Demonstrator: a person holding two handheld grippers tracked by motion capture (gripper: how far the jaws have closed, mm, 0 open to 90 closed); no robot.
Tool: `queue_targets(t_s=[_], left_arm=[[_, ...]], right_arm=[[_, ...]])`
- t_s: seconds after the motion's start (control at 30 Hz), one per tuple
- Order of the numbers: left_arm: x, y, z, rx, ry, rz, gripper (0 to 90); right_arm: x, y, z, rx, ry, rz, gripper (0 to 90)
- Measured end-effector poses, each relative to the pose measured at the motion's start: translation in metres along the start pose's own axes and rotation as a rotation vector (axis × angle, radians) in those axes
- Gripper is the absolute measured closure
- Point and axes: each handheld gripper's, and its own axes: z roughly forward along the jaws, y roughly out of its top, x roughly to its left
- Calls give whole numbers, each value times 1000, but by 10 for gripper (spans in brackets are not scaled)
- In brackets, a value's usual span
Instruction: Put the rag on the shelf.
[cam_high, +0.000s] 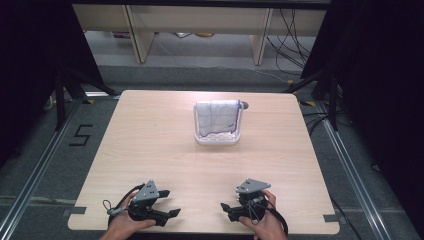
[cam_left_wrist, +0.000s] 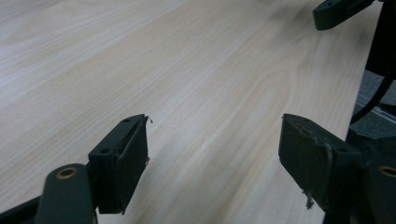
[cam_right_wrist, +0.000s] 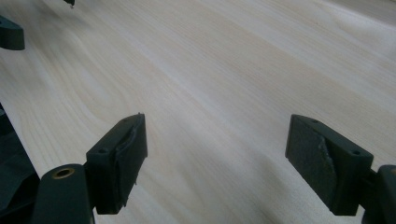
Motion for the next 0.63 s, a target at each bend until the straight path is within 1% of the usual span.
queue_targets(t_s=[0.03, 0.07, 0.1, 0.13, 0.17, 0.2, 0.23, 0.27, 0.3, 0.33, 0.37, 0.43, 0.47, 0.5, 0.53, 0.57, 0.6, 0.63], left_arm=[[2, 0, 0, 19, 7, 5, 234], [1, -1, 1, 10, 12, -3, 232], [0, -1, 1, 11, 12, -20, 230], [3, 0, -1, 44, 11, 27, 229], [1, -1, 1, 20, 7, 1, 229], [1, 0, 1, 23, 3, 1, 229], [0, -1, 2, 20, 13, -4, 229], [0, -1, 2, 24, 12, 10, 229], [2, -1, 2, 48, 9, 25, 228], [2, -1, 3, 43, 27, 36, 228], [3, -2, 3, 49, 20, 43, 227], [2, -2, 5, 33, 10, 26, 227], [3, -2, 4, 39, 15, 21, 226], [5, -2, 3, 52, 30, 31, 226], [6, -2, 3, 41, 28, 29, 225], [6, -2, 2, 42, 22, 21, 225], [6, -2, 2, 42, 22, 21, 225], [7, -2, 2, 33, 28, 13, 225]], right_arm=[[-1, -1, 1, -5, -1, -8, 214], [0, -1, 0, 5, -9, -2, 214], [0, -1, 0, 8, -10, -4, 213], [0, -1, 1, 10, -6, 6, 213], [0, -2, 1, 11, -11, 6, 213], [1, -2, 2, 8, -16, 7, 213], [1, -1, 2, 12, -15, 8, 214], [2, -1, 2, 13, -14, -6, 214], [2, -1, 2, 10, -15, -10, 214], [3, -2, 4, -4, -8, 7, 214], [2, -1, 3, 14, -7, -6, 214], [1, -1, 3, 9, 1, -13, 214], [1, -1, 3, 14, 2, -15, 213], [3, -1, 2, 33, -6, 20, 213], [1, -2, 3, 28, -12, 6, 213], [1, -2, 3, 25, -10, 1, 212], [1, -2, 3, 25, -10, 1, 212], [0, -2, 4, 21, -1, -3, 212]])
